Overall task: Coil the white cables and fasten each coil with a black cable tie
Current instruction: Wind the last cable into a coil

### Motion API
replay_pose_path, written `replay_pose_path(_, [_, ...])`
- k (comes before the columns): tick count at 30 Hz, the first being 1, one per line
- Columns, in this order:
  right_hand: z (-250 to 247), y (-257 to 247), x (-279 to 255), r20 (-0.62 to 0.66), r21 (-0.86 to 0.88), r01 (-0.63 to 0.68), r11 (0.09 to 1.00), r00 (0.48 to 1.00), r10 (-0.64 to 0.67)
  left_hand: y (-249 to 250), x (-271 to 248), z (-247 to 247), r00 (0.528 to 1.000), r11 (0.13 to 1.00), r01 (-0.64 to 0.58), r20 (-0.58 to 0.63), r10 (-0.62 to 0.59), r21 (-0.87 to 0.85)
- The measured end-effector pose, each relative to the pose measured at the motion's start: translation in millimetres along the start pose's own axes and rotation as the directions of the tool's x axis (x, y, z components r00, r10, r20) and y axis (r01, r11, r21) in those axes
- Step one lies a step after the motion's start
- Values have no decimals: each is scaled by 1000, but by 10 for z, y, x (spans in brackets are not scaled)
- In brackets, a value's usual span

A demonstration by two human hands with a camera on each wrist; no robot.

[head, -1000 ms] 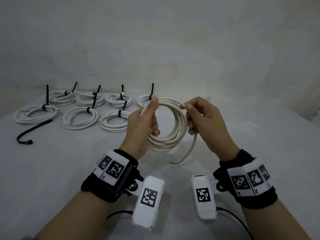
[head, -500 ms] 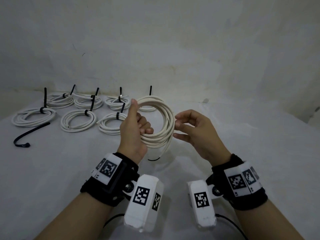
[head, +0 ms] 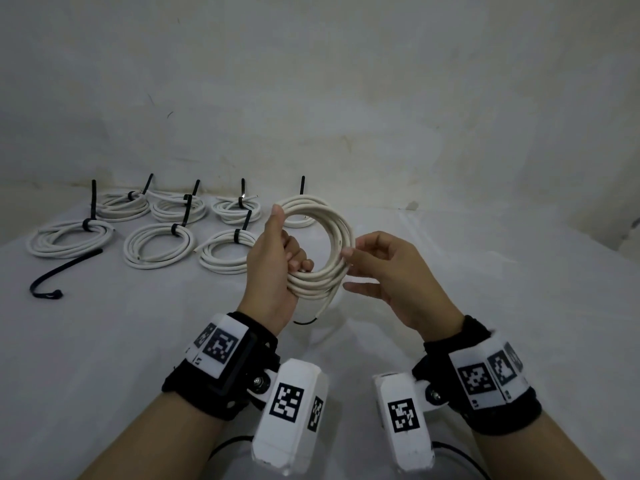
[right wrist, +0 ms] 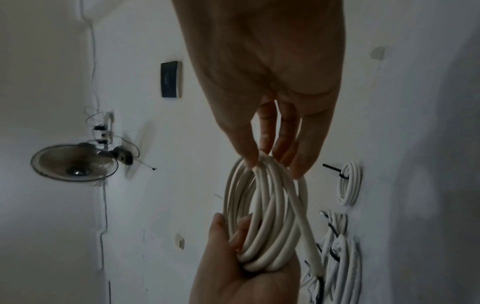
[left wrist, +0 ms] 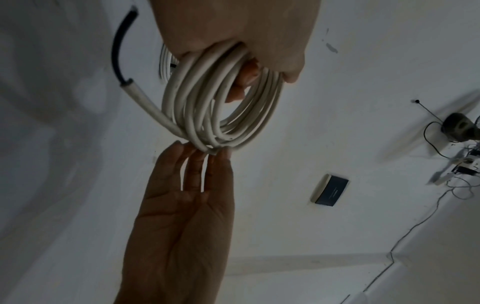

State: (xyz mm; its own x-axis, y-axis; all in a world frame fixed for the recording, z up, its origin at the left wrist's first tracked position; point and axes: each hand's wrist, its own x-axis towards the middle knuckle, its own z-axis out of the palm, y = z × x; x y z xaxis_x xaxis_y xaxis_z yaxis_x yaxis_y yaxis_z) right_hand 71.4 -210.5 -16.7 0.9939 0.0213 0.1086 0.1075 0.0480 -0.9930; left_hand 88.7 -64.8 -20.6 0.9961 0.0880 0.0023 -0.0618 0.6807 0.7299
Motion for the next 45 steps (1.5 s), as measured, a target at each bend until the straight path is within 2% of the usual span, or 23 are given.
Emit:
replay_pose_path(3, [19,14,-21,-21,-120,17,993,1000,-19,-15,-12,5,999,998,-39,19,38,47])
replay_pose_path(5, [28,34,-20,-46,-138,16,990,999,-23,-27,-12,8,998,997,-45,36,43,64])
replay_pose_path(11, [5,56,31,-55,87,-33,996,998,38,-23,19,-8,995,1000,4,101,-6,22])
replay_pose_path(15, [-37,51,36,-30,61,45,997,999,-43,-14,25,-9,989,1000,21,145,-24,21])
replay_pose_path(21, [7,48,58,-122,-169,220,961,962,-242,-2,9,9,987,999,6,159,0,-40])
replay_pose_path(23, [63,49,93,-120,-101,209,973,968,-221,2,0,25,986,998,-10,165,20,-63])
replay_pose_path(26, [173,-20,147,-9,191,85,978,996,-85,11,-11,36,986,995,-18,162,34,-98])
replay_pose_path(27, [203,-52,165,25,213,68,975,997,-75,11,-10,32,987,996,-18,158,31,-87])
replay_pose_path(29, [261,-106,186,40,151,111,982,992,-119,12,-4,18,991,999,-16,136,21,-37])
replay_pose_path(33, [304,-71,199,-2,151,203,968,979,-205,4,21,2,993,999,-5,118,-1,53])
replay_pose_path(37, [227,-15,200,-47,102,217,971,976,-213,12,34,-32,989,980,-22,149,-8,198])
replay_pose_path(39, [168,-12,188,-24,17,220,975,975,-219,53,38,-51,981,959,-87,192,35,271])
replay_pose_path(40, [153,-16,181,-3,-25,221,975,975,-221,76,44,-66,972,927,-157,219,85,341])
replay_pose_path(43, [148,-23,152,40,-79,226,971,974,-223,141,38,-100,905,741,-405,349,243,535])
replay_pose_path(45, [159,-27,138,49,-67,225,972,974,-222,171,28,-108,853,653,-505,444,276,565])
